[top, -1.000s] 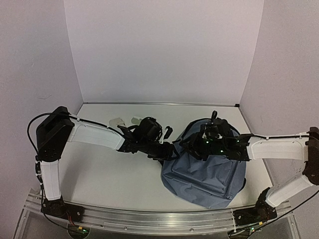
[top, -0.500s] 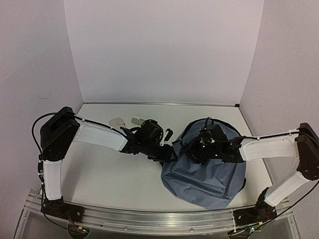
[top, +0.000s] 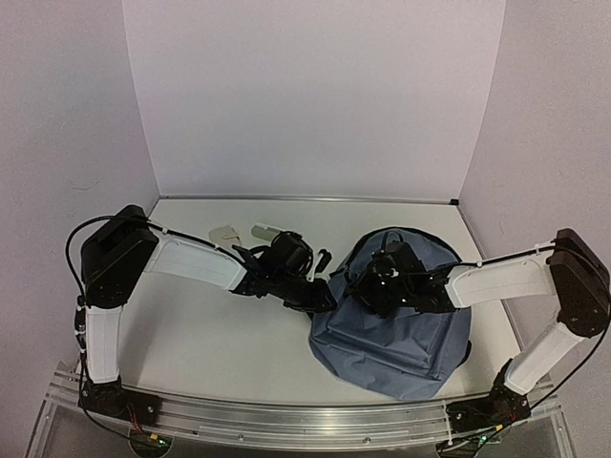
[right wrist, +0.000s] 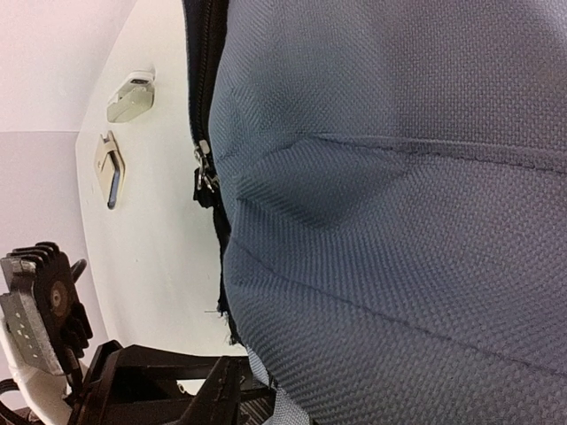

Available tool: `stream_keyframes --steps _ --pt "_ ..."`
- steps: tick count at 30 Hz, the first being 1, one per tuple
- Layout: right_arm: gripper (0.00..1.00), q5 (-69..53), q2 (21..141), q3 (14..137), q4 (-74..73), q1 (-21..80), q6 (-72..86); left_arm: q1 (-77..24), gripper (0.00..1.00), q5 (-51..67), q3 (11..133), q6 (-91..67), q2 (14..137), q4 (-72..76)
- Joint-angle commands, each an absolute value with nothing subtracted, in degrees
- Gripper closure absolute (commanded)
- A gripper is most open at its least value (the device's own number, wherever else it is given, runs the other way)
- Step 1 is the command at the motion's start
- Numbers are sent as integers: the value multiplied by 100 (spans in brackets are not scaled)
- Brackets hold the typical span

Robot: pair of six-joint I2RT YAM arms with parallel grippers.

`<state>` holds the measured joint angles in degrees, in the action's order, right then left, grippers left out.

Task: Pack the student bag
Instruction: Unzip the student bag at the center of the board.

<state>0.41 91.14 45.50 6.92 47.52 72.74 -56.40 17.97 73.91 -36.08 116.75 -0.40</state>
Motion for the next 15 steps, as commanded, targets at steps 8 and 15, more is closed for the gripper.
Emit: stream_keyframes --steps 8,15 --pt "81 863 9468 4823 757 4743 7438 -5678 99 2053 7465 -3726 11789 270" --pt "82 1031 9567 5010 800 4745 7418 -5678 100 2065 7399 -3757 11748 278"
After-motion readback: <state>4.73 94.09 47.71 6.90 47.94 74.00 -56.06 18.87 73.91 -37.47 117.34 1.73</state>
